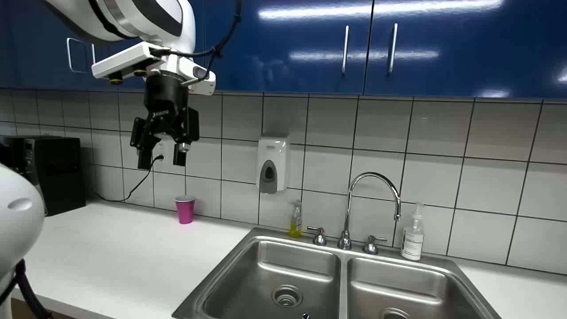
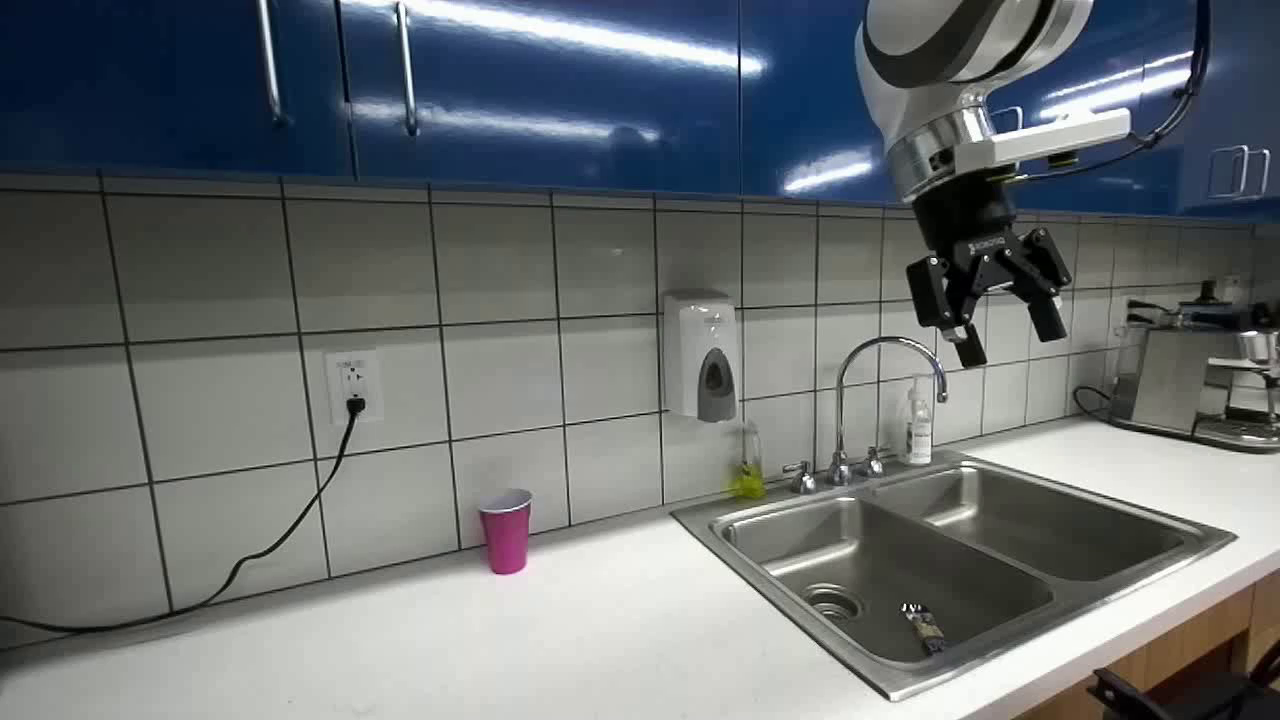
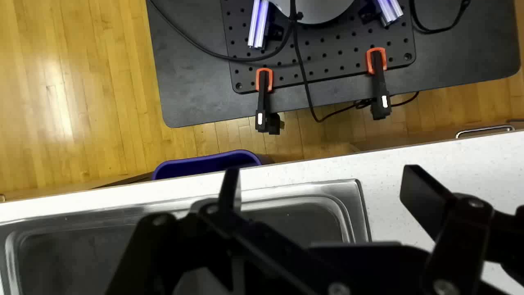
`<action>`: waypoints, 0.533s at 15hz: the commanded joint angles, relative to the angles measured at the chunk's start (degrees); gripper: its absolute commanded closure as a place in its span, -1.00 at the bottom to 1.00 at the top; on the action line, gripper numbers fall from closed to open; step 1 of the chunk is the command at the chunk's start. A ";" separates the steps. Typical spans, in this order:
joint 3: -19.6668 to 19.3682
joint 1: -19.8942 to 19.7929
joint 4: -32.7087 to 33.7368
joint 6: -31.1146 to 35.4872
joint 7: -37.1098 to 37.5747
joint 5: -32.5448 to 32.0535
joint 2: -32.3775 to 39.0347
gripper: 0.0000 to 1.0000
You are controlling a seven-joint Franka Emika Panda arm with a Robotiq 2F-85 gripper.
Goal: Remove the chocolate bar from the left sink and put it on the counter
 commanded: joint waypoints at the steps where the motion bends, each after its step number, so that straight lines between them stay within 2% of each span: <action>1: -0.48 0.61 0.08 -0.10 0.31 -0.21 0.10 -1.00; 8: -0.32 0.46 -0.38 1.34 0.97 -0.30 0.84 -1.00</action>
